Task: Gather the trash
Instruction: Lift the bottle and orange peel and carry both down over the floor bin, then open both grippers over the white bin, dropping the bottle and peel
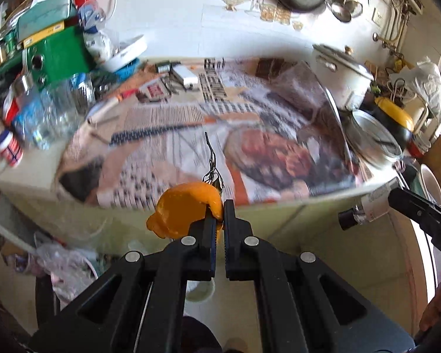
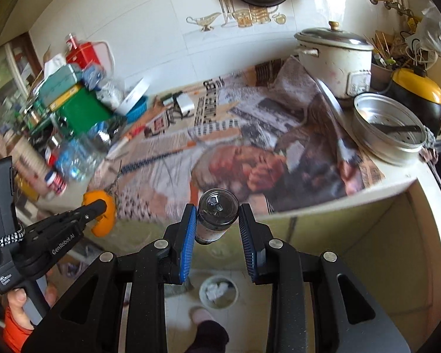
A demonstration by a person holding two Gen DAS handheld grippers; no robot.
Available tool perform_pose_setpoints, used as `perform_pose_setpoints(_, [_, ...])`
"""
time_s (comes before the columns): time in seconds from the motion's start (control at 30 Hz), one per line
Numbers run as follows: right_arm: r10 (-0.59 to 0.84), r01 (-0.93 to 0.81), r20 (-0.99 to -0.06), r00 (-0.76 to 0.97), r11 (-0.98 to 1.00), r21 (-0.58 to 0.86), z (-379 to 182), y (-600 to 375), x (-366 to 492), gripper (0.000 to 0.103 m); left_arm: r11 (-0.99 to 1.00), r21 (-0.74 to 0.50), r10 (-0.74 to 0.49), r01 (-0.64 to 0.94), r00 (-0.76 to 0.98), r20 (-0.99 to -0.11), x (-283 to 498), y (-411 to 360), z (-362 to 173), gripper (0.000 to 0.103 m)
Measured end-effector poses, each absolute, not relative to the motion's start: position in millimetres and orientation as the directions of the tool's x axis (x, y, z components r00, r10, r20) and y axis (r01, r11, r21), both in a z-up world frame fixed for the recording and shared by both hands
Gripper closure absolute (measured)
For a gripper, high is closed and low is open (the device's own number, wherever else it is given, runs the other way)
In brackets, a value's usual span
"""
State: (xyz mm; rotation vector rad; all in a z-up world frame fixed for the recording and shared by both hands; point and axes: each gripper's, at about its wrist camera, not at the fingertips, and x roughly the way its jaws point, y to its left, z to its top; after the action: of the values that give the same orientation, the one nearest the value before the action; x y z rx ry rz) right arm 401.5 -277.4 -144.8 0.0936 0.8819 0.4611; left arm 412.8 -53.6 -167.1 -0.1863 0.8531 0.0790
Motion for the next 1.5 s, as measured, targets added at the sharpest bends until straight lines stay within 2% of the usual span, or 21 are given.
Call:
perform_pose_setpoints(0.47, [0.456, -0.366, -0.783, 0.424, 0.877, 0.313, -199.1, -275.3, 371.6, 0.076, 0.98, -0.119, -0.023, -0.157, 0.509, -0.861, 367.6, -75.4, -241.7, 0.1])
perform_pose_setpoints(0.67, [0.433, -0.334, -0.828, 0.355, 0.887, 0.32, -254.7, -252.0, 370.3, 0.076, 0.979, -0.14, -0.067, -0.148, 0.417, -0.906, 364.4, -55.9, -309.8, 0.1])
perform_pose_setpoints(1.03, [0.388, -0.273, -0.877, 0.283, 0.909, 0.314, -400.8, -194.0, 372.9, 0.076, 0.964, -0.235, -0.19, -0.125, 0.293, -0.937, 380.6, -3.5, -488.1, 0.1])
perform_pose_setpoints(1.13, [0.388, -0.266, -0.884, 0.26, 0.909, 0.321, -441.8, -181.7, 373.5, 0.076, 0.961, -0.249, -0.206, -0.121, 0.291, -0.934, 388.5, 3.8, -525.6, 0.1])
perform_pose_setpoints(1.3, [0.402, -0.283, -0.885, 0.233, 0.899, 0.334, -478.3, -168.6, 374.4, 0.076, 0.957, -0.271, -0.23, -0.1, 0.303, -0.925, 397.3, 9.3, -557.6, 0.1])
perform_pose_setpoints(1.37, [0.418, -0.302, -0.883, 0.215, 0.888, 0.347, -485.4, -164.1, 375.3, 0.075, 0.959, -0.269, -0.23, -0.095, 0.3, -0.926, 399.9, 10.4, -564.7, 0.092])
perform_pose_setpoints(1.43, [0.416, -0.3, -0.886, 0.205, 0.888, 0.347, -489.4, -160.8, 378.0, 0.069, 0.959, -0.263, -0.225, -0.101, 0.288, -0.931, 400.3, 13.6, -570.1, 0.074])
perform_pose_setpoints(1.5, [0.395, -0.297, -0.894, 0.211, 0.897, 0.326, -489.6, -159.2, 378.5, 0.065, 0.96, -0.257, -0.215, -0.115, 0.289, -0.933, 399.6, 18.4, -570.6, 0.073])
